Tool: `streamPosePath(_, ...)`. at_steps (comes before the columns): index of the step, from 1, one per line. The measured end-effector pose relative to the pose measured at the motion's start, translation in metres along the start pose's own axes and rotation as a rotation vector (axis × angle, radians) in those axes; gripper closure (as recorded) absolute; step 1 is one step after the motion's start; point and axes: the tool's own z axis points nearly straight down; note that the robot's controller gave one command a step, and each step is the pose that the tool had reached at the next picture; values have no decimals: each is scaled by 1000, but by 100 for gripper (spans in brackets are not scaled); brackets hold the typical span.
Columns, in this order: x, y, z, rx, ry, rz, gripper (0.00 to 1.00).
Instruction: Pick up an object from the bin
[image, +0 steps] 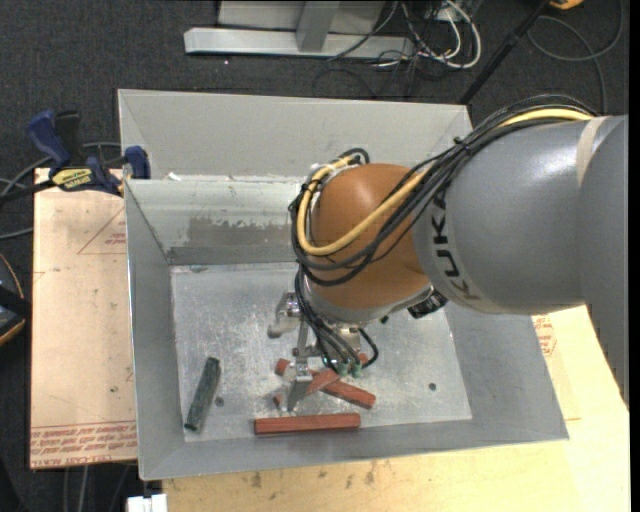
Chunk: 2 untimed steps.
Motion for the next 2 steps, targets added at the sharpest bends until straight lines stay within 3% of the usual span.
streamPosePath(1, -2, -1, -4, -1, -7, 3, 0)
streamPosePath(2, -62, -42, 97, -6, -16, -204, 100)
